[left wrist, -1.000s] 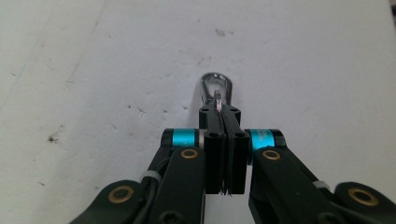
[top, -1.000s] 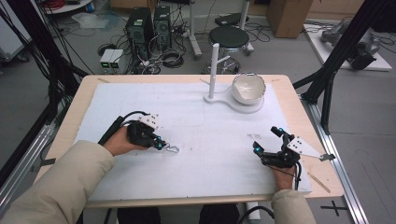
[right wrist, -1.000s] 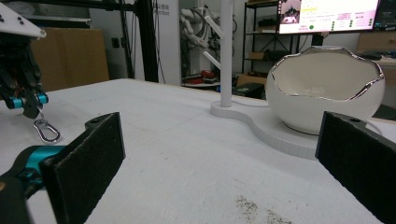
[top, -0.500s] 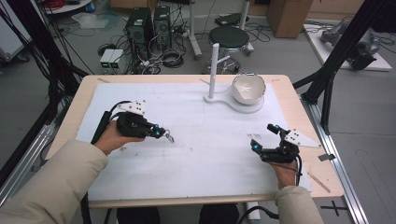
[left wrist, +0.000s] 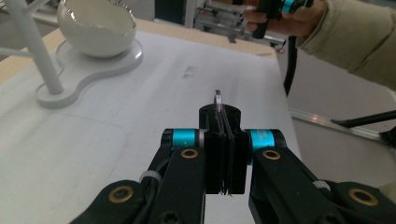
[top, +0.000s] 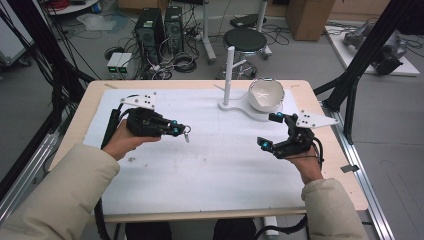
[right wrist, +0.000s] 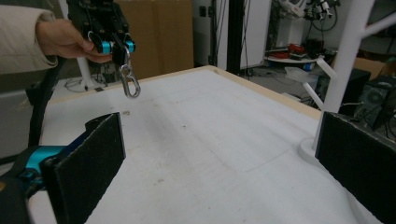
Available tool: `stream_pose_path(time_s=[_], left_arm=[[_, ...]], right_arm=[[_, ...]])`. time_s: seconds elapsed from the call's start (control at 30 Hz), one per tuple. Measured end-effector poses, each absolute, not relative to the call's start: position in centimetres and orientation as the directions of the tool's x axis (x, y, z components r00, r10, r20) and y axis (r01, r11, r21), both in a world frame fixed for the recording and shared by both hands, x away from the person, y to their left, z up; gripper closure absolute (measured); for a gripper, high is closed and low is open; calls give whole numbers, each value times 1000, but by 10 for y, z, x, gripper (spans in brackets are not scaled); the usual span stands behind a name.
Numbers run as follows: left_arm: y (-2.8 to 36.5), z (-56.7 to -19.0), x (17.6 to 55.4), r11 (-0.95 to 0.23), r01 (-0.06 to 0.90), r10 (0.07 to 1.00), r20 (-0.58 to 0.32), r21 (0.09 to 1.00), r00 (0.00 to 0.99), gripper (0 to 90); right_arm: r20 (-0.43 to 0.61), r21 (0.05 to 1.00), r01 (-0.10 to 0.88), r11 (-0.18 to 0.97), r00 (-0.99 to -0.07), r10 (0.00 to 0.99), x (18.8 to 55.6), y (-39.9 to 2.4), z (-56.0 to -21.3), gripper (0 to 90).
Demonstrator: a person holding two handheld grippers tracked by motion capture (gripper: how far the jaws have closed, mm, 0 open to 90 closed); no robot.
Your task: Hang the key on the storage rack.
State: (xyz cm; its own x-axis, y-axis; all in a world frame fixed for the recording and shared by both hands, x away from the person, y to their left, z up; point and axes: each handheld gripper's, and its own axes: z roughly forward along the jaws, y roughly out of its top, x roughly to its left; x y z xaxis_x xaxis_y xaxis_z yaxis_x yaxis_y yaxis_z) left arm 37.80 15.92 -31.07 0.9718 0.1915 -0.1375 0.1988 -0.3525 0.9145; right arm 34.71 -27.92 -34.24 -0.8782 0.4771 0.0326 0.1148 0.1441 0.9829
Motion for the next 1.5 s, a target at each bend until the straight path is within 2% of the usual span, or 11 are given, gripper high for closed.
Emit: stream_pose_path(time_s=[0.23, 0.4, 0.53, 0.67, 0.87, 1.3, 1.5], left_arm=[[149, -299, 375, -318, 174, 165, -127, 932, 978, 883], [143, -297, 375, -304, 164, 150, -123, 939, 981, 882], [140, -296, 375, -286, 161, 141, -124, 944, 982, 882], [137, -295, 376, -273, 154, 131, -122, 950, 984, 883], [133, -296, 376, -269, 156, 123, -126, 951, 984, 882], [129, -298, 376, -276, 151, 108, -126, 949, 986, 882], [129, -298, 376, -284, 148, 102, -124, 947, 987, 882]], right_arm=[[33, 988, 85, 126, -928, 372, 357, -259, -307, 5], [8, 983, 64, 170, -950, 312, 364, -235, -292, 5], [0, 977, 54, 208, -967, 254, 368, -213, -288, 5], [-12, 972, 34, 232, -981, 193, 372, -197, -289, 42], [10, 964, 46, 263, -990, 138, 377, -174, -293, 54], [48, 957, 60, 285, -998, 48, 386, -155, -300, 283], [87, 952, 92, 291, -996, 28, 388, -150, -303, 420]])
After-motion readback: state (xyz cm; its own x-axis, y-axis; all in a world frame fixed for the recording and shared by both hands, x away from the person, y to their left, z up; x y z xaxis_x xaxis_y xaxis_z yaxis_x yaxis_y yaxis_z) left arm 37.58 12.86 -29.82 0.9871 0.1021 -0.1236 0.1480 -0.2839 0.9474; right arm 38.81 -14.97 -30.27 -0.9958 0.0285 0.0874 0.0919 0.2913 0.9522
